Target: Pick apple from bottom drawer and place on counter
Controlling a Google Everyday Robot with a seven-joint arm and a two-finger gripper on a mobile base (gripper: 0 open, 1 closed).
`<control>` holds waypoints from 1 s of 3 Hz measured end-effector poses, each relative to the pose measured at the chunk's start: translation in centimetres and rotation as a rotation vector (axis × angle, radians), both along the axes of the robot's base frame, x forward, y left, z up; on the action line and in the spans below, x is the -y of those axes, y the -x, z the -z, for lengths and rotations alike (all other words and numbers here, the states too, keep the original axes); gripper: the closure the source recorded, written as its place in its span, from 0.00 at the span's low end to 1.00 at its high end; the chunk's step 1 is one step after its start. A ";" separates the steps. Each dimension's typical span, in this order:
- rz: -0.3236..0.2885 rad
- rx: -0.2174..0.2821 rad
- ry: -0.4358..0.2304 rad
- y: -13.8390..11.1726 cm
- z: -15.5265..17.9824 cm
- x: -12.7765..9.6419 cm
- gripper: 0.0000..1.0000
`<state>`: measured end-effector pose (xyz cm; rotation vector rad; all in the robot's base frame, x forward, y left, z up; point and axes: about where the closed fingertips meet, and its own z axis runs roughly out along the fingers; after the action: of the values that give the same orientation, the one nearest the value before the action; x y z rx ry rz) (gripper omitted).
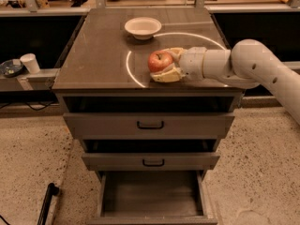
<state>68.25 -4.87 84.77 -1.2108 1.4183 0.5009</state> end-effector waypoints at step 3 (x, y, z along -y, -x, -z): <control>-0.022 -0.072 -0.048 0.9 0.5 -0.6 0.29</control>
Offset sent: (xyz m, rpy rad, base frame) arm -0.0070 0.0042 -0.0045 0.0378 0.0570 0.0165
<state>67.37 -4.28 84.27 -1.1808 1.4473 0.5953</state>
